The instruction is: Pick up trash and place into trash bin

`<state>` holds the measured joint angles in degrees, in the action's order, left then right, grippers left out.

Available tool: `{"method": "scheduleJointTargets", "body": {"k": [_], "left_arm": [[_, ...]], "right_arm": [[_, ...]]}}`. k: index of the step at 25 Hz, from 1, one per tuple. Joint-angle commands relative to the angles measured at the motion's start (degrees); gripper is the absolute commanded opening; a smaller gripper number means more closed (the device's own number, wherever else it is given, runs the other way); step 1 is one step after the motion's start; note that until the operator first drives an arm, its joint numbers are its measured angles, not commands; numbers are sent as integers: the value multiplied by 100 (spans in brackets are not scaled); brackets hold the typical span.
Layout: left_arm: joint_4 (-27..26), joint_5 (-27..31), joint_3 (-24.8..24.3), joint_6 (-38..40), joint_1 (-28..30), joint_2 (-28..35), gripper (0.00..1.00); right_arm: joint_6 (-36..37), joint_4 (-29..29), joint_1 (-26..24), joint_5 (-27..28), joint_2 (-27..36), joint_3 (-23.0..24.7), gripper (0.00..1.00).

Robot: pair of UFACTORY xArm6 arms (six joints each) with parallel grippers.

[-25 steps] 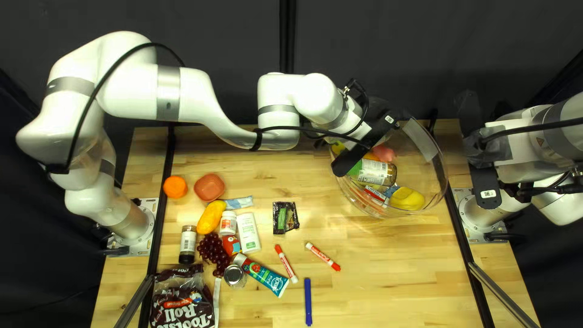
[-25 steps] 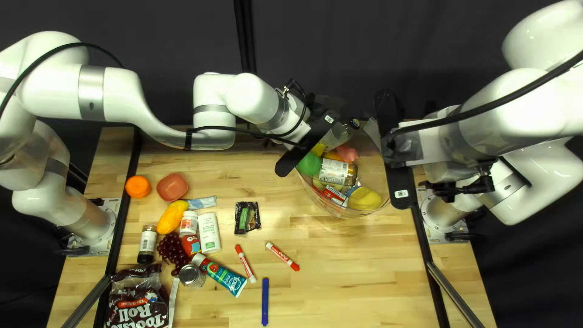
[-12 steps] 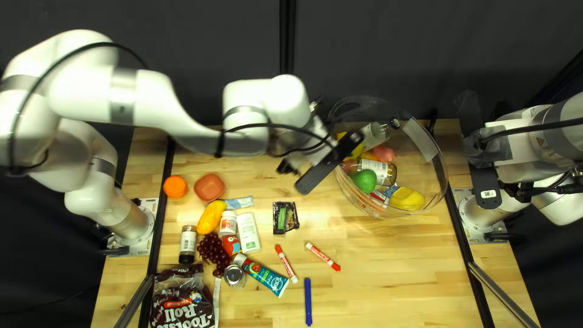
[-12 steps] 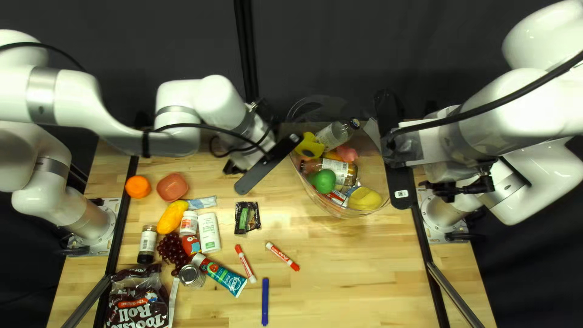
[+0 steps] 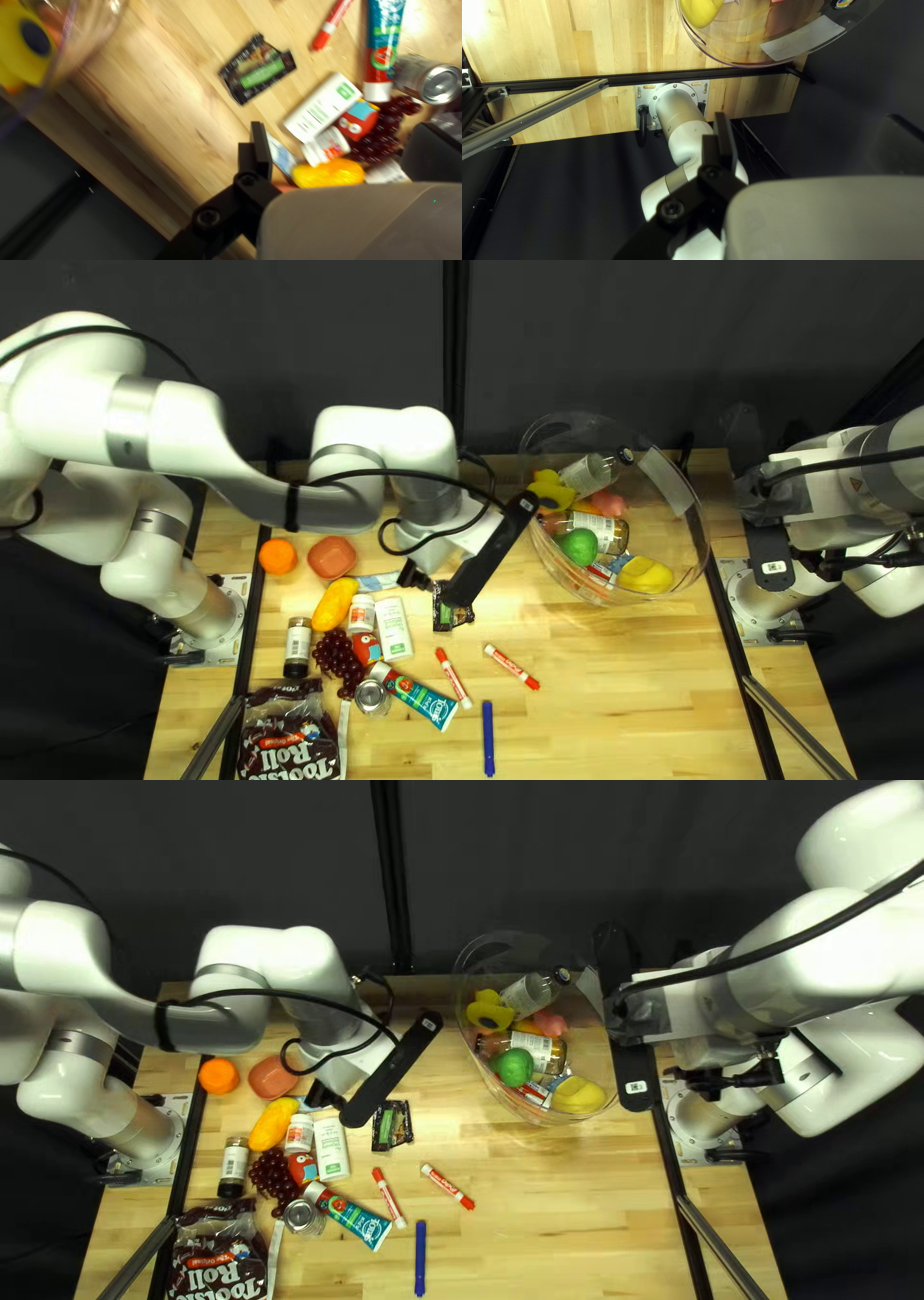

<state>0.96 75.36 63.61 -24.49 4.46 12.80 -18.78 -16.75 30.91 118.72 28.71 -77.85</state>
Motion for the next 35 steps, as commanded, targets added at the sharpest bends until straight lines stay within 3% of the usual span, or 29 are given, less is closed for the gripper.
{"method": "scheduleJointTargets", "body": {"k": [1, 7, 25, 30, 35], "left_arm": [[427, 920, 288, 1339, 376, 301, 100], [779, 1634, 496, 2457, 766, 342, 100], [780, 1616, 490, 2457, 773, 327, 100], [786, 1851, 435, 2575, 774, 617, 100], [1062, 2348, 406, 3210, 1222, 1132, 100]], "right_arm": [[91, -1, -227, -847, -82, 591, 100], [294, 281, -550, -1971, -584, 979, 100], [348, 284, -508, -1933, -668, 874, 100], [-79, 617, -209, -2687, -1308, 733, 100], [-835, 821, -188, -4008, -1532, 1272, 100]]}}
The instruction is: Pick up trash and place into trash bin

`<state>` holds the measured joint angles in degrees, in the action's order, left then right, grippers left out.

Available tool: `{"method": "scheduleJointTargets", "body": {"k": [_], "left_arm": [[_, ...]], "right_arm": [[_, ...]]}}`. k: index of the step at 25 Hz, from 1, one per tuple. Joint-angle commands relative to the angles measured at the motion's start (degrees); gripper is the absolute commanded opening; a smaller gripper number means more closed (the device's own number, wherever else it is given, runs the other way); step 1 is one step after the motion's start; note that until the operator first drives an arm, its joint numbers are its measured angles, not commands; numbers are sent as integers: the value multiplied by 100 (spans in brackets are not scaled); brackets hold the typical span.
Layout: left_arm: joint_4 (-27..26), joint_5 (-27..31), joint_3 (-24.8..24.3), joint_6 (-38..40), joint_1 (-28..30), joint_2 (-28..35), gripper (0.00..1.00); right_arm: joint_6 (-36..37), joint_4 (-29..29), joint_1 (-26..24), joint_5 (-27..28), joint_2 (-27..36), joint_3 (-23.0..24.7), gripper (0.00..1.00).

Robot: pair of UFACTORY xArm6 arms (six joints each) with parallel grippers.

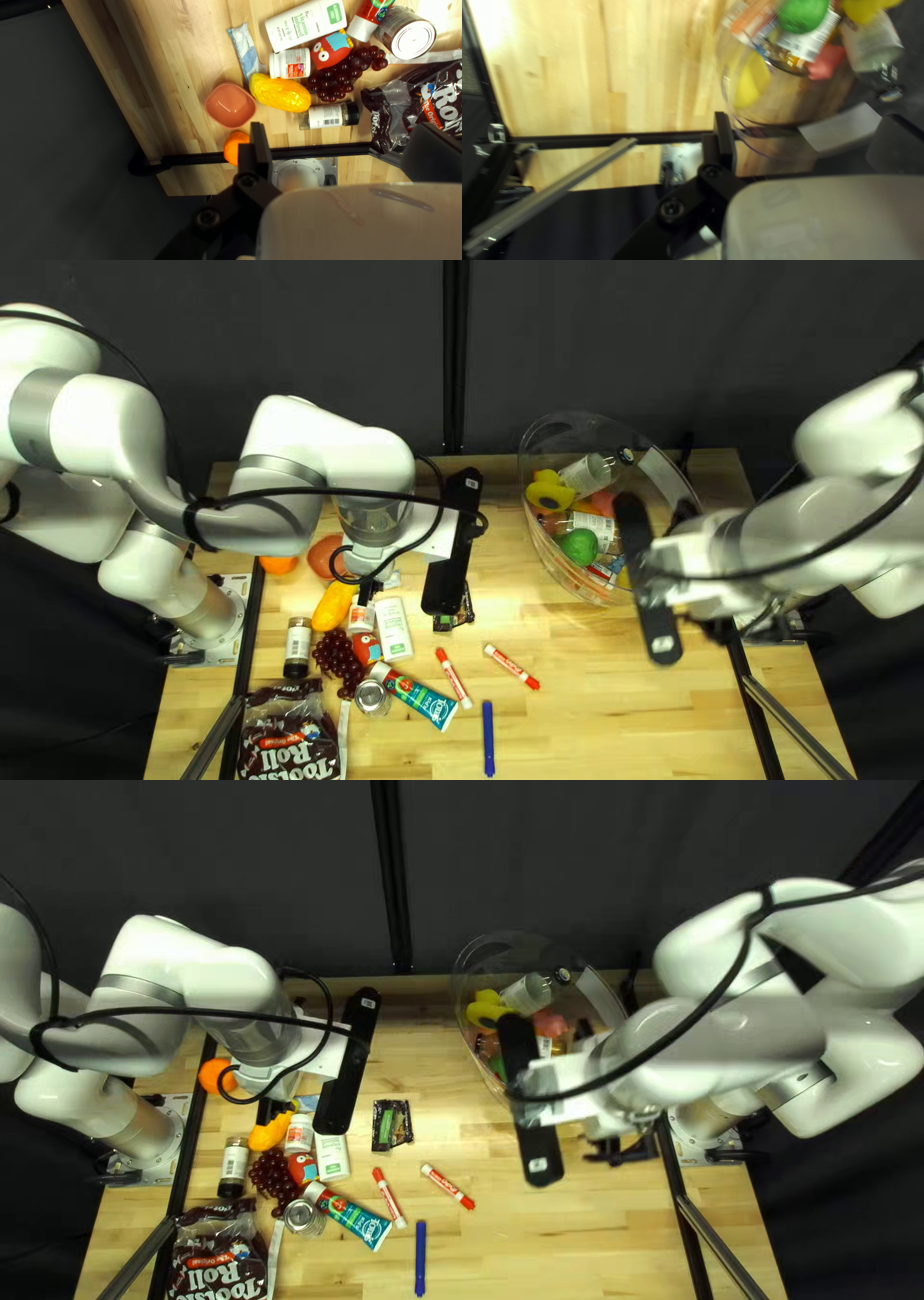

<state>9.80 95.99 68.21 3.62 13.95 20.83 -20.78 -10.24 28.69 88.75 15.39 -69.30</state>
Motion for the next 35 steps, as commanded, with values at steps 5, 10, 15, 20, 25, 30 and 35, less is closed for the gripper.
{"method": "scheduleJointTargets", "body": {"k": [5, 10, 15, 20, 25, 30, 35], "left_arm": [[194, 258, -382, 616, 327, 733, 100], [214, 129, -521, 624, 316, 787, 100], [214, 129, -521, 624, 316, 787, 100], [214, 129, -521, 624, 316, 787, 100], [214, 129, -521, 624, 316, 787, 100], [214, 129, -521, 624, 316, 787, 100], [214, 129, -521, 624, 316, 787, 100]], "right_arm": [[-1440, 255, -19, -1942, -714, 657, 100], [-1453, 465, -219, -2379, -1210, 495, 100], [-1419, 490, -235, -2373, -1200, 460, 100], [-1419, 490, -235, -2373, -1200, 460, 100], [-1419, 490, -235, -2373, -1200, 460, 100], [-1934, 419, -134, -2479, -1517, 544, 100], [-2635, 232, -164, -2742, -2115, 434, 100]]}}
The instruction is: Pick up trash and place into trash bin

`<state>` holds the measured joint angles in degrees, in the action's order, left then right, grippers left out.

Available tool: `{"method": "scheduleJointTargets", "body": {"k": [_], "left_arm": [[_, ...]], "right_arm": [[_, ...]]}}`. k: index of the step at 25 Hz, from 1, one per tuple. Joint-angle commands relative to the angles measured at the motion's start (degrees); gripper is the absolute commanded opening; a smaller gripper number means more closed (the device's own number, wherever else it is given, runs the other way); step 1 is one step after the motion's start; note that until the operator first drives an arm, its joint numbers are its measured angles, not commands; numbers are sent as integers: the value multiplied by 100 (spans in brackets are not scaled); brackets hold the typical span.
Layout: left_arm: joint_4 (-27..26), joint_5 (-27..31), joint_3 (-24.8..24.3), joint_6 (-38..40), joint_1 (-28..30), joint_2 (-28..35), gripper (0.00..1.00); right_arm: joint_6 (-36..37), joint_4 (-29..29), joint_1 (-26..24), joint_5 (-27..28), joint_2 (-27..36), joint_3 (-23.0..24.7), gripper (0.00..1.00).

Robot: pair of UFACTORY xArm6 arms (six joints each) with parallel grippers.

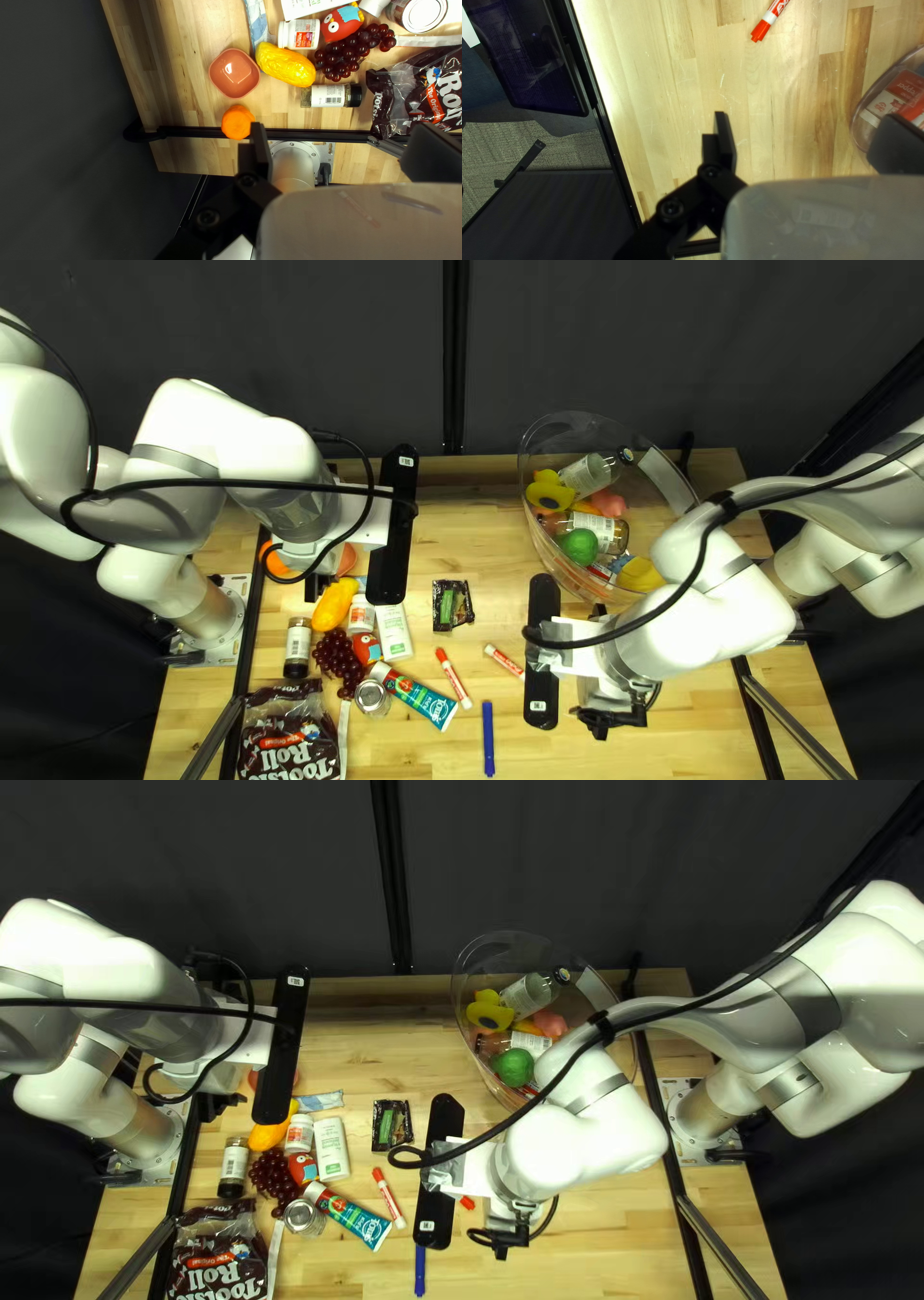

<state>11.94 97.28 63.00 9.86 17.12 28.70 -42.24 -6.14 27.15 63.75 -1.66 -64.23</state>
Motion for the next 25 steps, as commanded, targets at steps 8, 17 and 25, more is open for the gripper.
{"method": "scheduleJointTargets", "body": {"k": [8, 17, 25], "left_arm": [[0, 0, 0, 0, 0, 0, 100], [0, 0, 0, 0, 0, 0, 100], [0, 0, 0, 0, 0, 0, 100]], "right_arm": [[-895, -666, -231, -930, -1405, -309, 100], [-1352, -1178, -293, -1426, -1610, -38, 100], [-1402, -1353, -416, -2006, -1761, 313, 100]]}}
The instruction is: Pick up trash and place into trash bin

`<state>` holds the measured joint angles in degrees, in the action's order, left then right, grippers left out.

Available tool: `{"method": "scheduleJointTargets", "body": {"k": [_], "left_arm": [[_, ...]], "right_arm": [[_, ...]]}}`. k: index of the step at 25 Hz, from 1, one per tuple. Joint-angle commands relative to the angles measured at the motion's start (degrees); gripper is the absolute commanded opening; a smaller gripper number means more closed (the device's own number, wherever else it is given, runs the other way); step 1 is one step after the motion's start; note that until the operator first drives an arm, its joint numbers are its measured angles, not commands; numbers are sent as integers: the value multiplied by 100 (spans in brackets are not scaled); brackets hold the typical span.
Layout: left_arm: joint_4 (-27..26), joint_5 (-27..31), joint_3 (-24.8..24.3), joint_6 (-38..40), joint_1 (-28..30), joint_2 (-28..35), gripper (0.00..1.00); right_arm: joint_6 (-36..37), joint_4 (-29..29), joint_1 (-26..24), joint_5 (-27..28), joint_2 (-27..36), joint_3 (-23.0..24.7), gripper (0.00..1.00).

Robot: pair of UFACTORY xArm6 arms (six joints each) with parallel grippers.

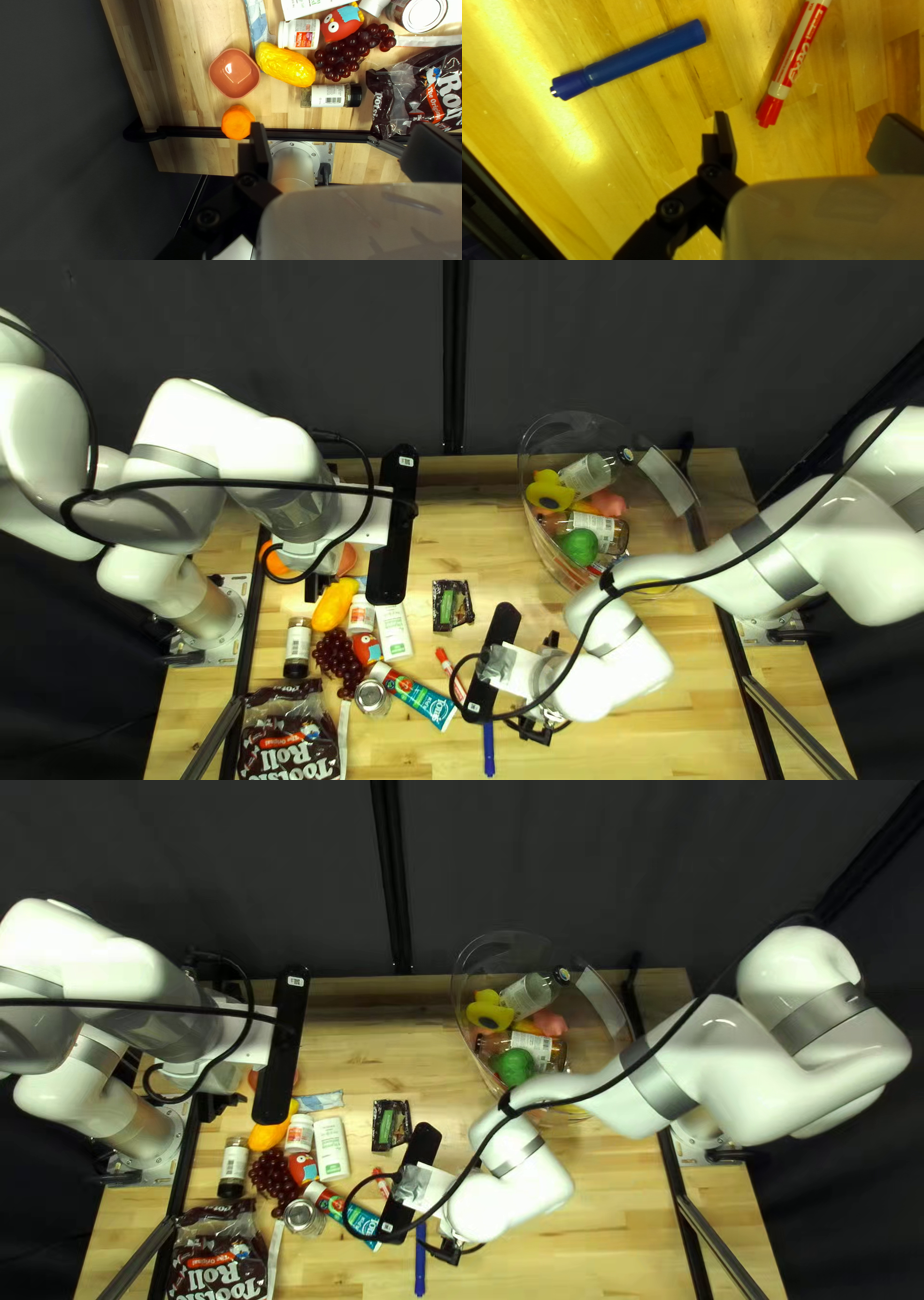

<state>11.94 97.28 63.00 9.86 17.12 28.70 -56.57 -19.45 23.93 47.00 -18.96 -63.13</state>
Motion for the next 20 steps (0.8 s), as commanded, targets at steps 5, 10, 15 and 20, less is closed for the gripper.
{"method": "scheduleJointTargets", "body": {"k": [5, 10, 15, 20], "left_arm": [[0, 0, 0, 0, 0, 0, 100], [0, 0, 0, 0, 0, 0, 100], [0, 0, 0, 0, 0, 0, 100], [0, 0, 0, 0, 0, 0, 100]], "right_arm": [[99, 67, -223, -672, -68, 426, 100], [113, 112, -319, -892, -67, 598, 100], [187, 158, -396, -1171, -132, 718, 100], [295, 320, -481, -1404, -101, 855, 100]]}}
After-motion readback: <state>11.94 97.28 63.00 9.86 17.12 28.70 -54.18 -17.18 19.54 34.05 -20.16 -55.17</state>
